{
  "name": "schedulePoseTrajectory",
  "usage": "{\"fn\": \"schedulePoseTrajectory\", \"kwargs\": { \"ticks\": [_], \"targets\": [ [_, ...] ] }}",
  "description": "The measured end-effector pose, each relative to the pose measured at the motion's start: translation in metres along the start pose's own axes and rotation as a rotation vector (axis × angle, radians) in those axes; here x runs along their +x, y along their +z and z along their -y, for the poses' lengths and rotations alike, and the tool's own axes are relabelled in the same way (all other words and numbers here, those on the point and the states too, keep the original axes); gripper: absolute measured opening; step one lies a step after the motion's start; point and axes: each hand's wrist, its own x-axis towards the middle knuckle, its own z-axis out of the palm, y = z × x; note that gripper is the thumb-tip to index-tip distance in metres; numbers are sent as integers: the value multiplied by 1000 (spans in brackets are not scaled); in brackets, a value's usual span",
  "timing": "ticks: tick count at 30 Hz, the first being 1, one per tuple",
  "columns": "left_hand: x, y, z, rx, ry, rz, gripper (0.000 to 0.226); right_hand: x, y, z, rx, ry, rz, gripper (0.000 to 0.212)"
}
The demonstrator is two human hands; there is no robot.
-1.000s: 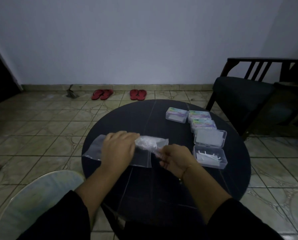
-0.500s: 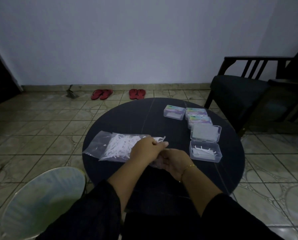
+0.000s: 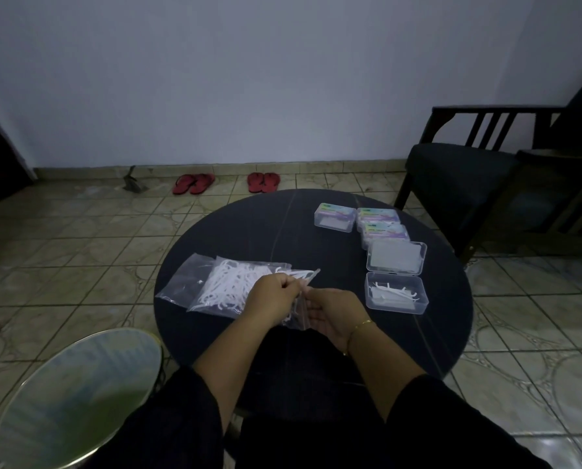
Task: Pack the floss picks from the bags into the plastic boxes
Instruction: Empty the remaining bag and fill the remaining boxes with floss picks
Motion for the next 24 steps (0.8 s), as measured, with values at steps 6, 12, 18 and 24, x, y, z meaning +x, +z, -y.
{"fn": "schedulePoseTrajectory", "kwargs": {
  "ticks": [6, 12, 18, 24],
  "targets": [
    [-8, 2, 1, 64, 36, -32, 21, -1, 1, 2, 16, 19, -19, 11],
    [-19, -2, 6, -118, 80, 58, 22, 2, -8, 7, 36, 106, 77, 15],
    [-19, -1, 8, 7, 124, 4, 24, 2, -10, 7, 51, 112, 126, 15],
    [-20, -9, 6, -39, 133, 60, 22, 1, -9, 6, -1, 87, 123, 20]
  ]
}}
